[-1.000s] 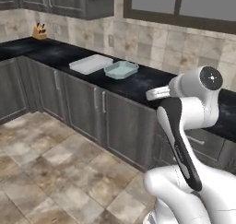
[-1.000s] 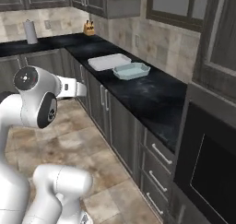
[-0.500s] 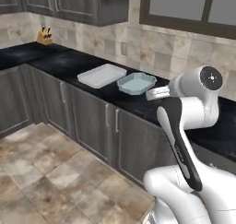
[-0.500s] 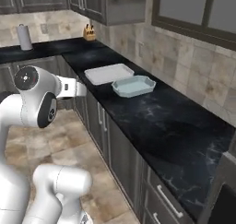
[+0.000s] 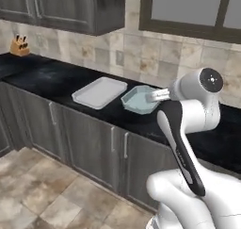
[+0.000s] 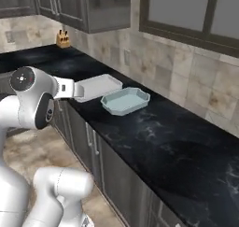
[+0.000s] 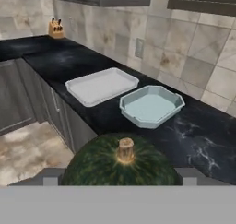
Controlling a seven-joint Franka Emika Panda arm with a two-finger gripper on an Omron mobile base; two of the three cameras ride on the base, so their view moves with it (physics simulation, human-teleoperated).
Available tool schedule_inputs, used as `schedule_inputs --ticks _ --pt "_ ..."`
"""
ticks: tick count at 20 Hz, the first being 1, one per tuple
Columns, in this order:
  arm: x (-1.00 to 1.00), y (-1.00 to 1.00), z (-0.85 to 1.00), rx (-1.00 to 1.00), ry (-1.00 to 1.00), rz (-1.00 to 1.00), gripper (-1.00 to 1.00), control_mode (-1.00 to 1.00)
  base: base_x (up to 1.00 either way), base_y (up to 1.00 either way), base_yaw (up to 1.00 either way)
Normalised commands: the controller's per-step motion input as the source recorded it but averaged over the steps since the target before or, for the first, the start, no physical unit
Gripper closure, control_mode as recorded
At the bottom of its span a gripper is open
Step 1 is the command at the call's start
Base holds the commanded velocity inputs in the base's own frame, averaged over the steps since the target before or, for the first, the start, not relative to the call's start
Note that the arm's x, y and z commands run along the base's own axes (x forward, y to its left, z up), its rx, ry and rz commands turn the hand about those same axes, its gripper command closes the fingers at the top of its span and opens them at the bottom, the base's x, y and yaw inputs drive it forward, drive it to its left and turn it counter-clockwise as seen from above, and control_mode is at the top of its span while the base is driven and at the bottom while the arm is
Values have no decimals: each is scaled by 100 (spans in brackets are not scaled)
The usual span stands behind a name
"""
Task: Place one squash and one chicken drumstick in each tupperware on the nearby counter, to pack two identical lunches.
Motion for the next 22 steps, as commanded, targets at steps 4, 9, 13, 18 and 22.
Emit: schedule_inputs --ticks 4,9,13,18,22 --pt "0 0 0 0 0 0 100 100 31 45 -69" --pt "0 0 0 0 0 0 100 100 27 54 -77" --pt "0 0 0 0 0 0 100 100 30 91 -64" --pt "0 0 0 0 0 0 100 100 27 100 -42" --pt "0 0 0 0 0 0 100 100 26 100 -20"
